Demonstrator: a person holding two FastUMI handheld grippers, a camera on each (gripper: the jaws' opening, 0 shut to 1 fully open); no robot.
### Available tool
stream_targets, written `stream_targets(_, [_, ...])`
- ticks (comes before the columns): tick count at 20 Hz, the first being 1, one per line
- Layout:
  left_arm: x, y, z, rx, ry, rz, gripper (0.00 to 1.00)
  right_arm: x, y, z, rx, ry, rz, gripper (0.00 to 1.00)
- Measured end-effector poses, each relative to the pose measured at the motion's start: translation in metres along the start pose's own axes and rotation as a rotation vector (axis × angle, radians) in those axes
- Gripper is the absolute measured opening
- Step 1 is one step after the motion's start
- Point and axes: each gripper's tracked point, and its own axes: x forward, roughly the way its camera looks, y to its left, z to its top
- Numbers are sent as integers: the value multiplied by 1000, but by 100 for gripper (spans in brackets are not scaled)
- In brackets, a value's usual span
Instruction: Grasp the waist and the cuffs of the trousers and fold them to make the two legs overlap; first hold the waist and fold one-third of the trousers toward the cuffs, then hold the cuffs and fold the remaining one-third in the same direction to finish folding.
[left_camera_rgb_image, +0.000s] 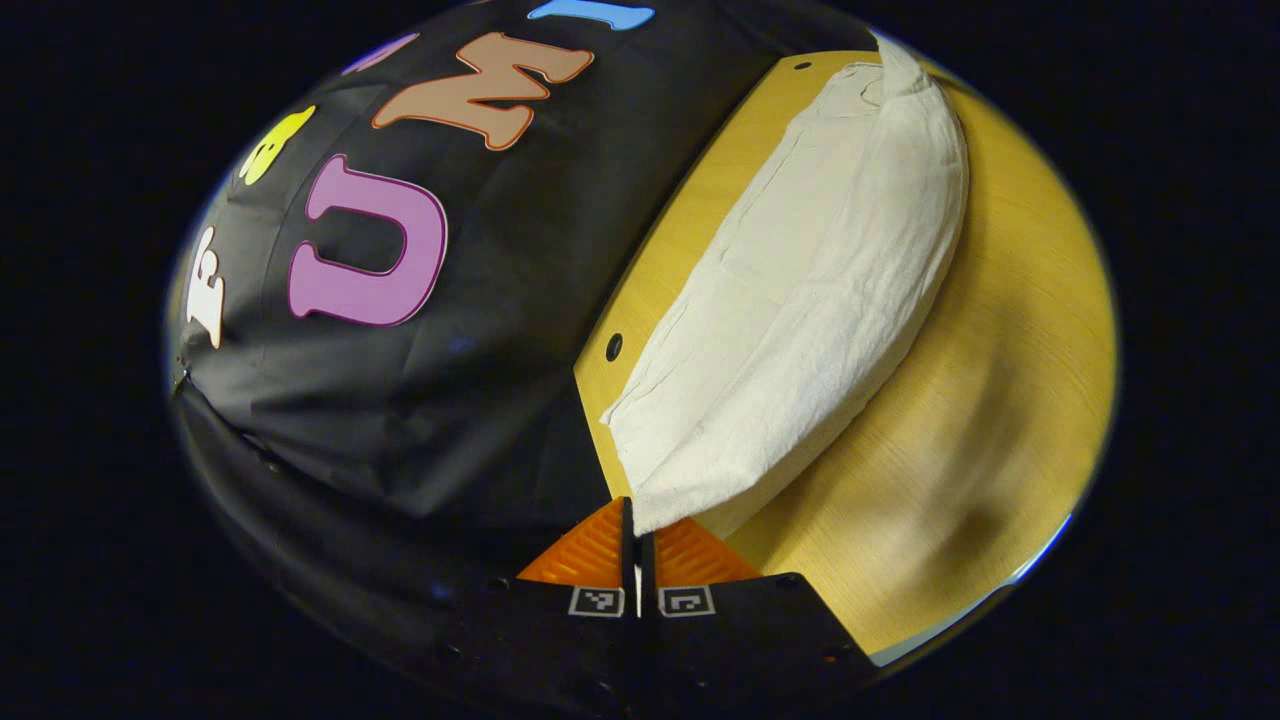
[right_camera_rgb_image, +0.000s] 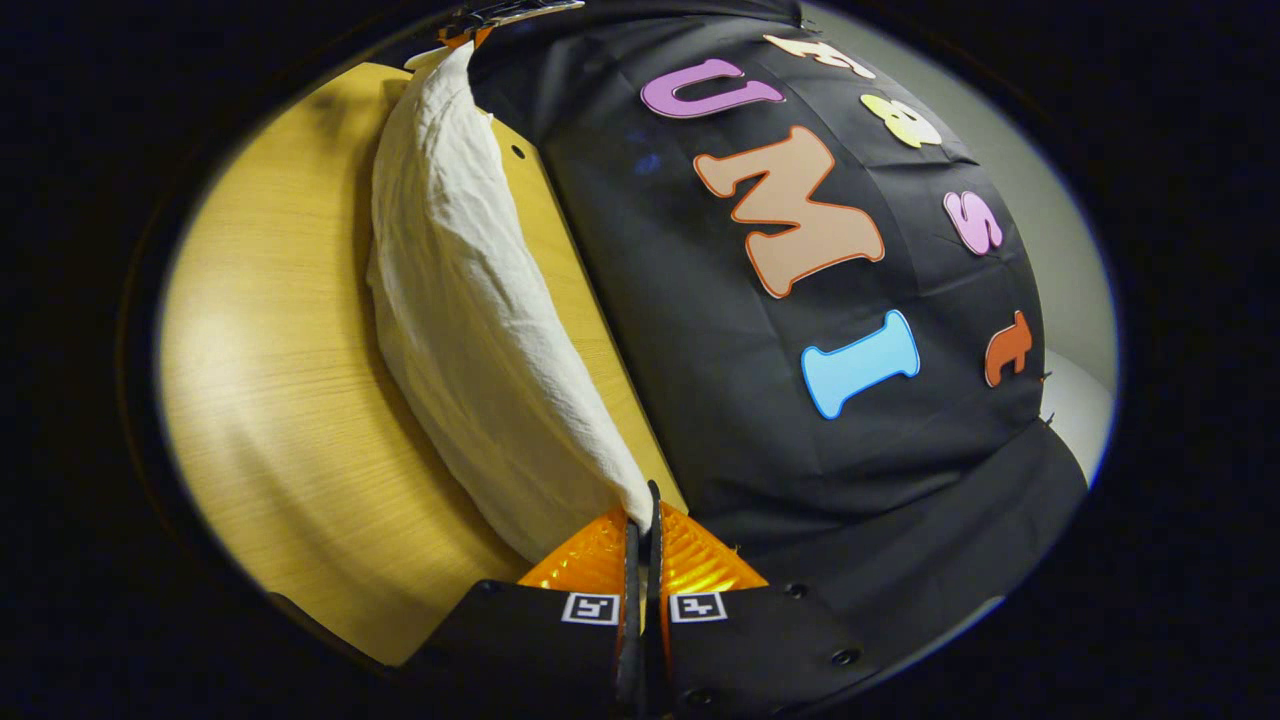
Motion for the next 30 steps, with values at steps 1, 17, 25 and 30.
stream_targets(1, [9, 5, 5, 13, -11, -3, 0, 7, -2, 1, -4, 15, -9, 5])
stream_targets(17, [143, 60, 67, -60, -150, -58, 0, 112, -23, 31, -32, 139, -78, 4])
stream_targets(25, [220, 34, 82, -49, -176, -128, 0, 185, 23, 14, -47, 253, -3, 4])
stream_targets(30, [240, 9, 85, -94, -193, -173, 0, 198, 56, 1, 17, 331, 57, 16])
